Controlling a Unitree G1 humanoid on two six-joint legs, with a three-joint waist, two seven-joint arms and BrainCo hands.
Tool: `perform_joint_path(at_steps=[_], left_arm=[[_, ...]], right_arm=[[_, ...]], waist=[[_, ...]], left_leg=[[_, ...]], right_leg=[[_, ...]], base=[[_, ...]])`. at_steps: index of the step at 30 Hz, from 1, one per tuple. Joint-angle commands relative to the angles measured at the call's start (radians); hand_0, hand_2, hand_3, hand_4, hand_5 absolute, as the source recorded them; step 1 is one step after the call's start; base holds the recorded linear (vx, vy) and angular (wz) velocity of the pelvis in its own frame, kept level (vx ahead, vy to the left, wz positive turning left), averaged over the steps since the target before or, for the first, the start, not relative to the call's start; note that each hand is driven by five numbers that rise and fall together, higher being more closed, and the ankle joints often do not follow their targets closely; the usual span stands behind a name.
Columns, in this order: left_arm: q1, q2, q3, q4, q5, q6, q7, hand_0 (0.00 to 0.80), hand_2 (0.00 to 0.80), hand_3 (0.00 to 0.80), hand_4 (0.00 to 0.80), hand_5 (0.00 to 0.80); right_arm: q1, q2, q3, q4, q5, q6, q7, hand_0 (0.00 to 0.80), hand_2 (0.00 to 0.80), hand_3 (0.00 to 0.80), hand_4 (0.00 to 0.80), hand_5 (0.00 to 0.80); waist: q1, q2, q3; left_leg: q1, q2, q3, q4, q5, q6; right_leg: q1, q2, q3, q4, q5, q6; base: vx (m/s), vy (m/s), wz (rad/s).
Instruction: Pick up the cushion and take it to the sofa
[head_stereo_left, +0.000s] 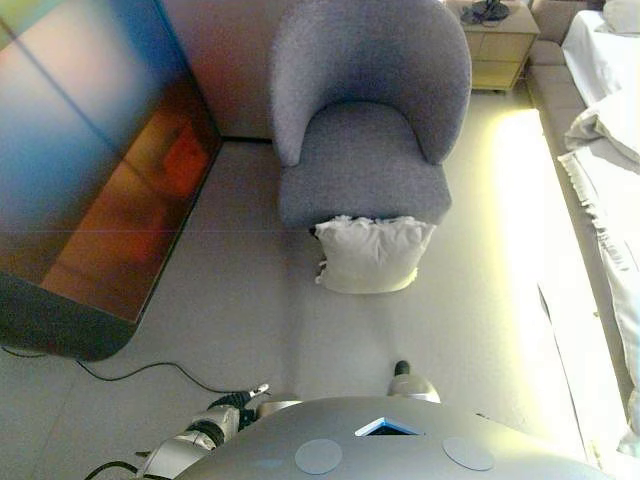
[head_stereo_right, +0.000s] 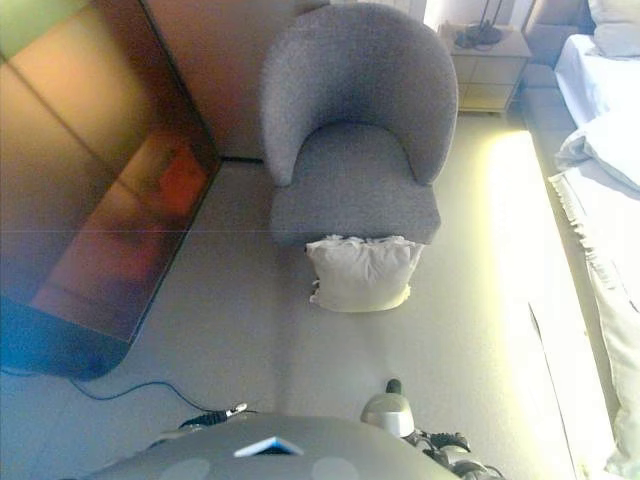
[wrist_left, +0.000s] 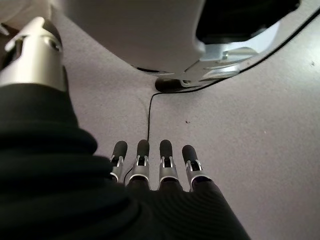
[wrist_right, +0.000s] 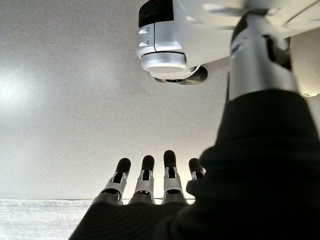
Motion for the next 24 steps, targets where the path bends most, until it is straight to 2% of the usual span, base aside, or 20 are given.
perform_joint_path(at_steps=[1,5,10,16,24], left_arm=[[-0.051,-0.033,0.010,0.047,0.002,0.012,-0.005,0.000,0.000,0.000,0.000,0.000],[-0.040,-0.035,0.008,0.044,0.009,0.013,-0.024,0.000,0.000,0.000,0.000,0.000],[-0.041,-0.018,0.016,0.051,0.064,-0.001,-0.018,0.000,0.000,0.000,0.000,0.000],[-0.034,-0.005,0.028,0.065,0.081,-0.016,-0.017,0.000,0.000,0.000,0.000,0.000],[-0.042,0.002,0.039,0.070,0.093,-0.026,-0.018,0.000,0.000,0.000,0.000,0.000]], right_arm=[[-0.113,0.066,0.014,0.061,0.017,0.008,0.018,0.000,0.000,0.000,0.000,0.000],[-0.104,0.064,0.014,0.062,0.008,0.010,0.019,0.000,0.000,0.000,0.000,0.000],[-0.096,0.045,-0.001,0.072,-0.022,-0.007,0.068,0.000,0.000,0.000,0.000,0.000],[-0.091,0.031,-0.023,0.102,-0.057,-0.039,0.115,0.000,0.000,0.000,0.000,0.000],[-0.103,0.024,-0.018,0.096,-0.078,-0.038,0.133,0.000,0.000,0.000,0.000,0.000]], waist=[[0.007,-0.039,0.047],[0.010,-0.038,0.048],[0.014,-0.056,0.058],[0.014,-0.071,0.060],[0.014,-0.076,0.065]], left_leg=[[-0.031,-0.148,0.026,0.007,-0.067,0.121],[-0.029,-0.151,0.025,0.002,-0.067,0.120],[-0.040,-0.153,0.024,0.002,-0.065,0.117],[-0.048,-0.152,0.025,0.002,-0.063,0.117],[-0.047,-0.151,0.029,0.002,-0.061,0.121]], right_leg=[[0.098,0.095,-0.093,0.029,-0.178,-0.076],[0.100,0.094,-0.101,0.021,-0.173,-0.072],[0.089,0.098,-0.102,0.020,-0.161,-0.063],[0.078,0.106,-0.089,0.021,-0.154,-0.062],[0.072,0.113,-0.075,0.022,-0.152,-0.067]], base=[[0.014,-0.003,0.05],[0.010,-0.003,0.08],[-0.023,-0.067,0.00],[0.015,-0.048,0.00],[0.002,-0.024,0.00]])
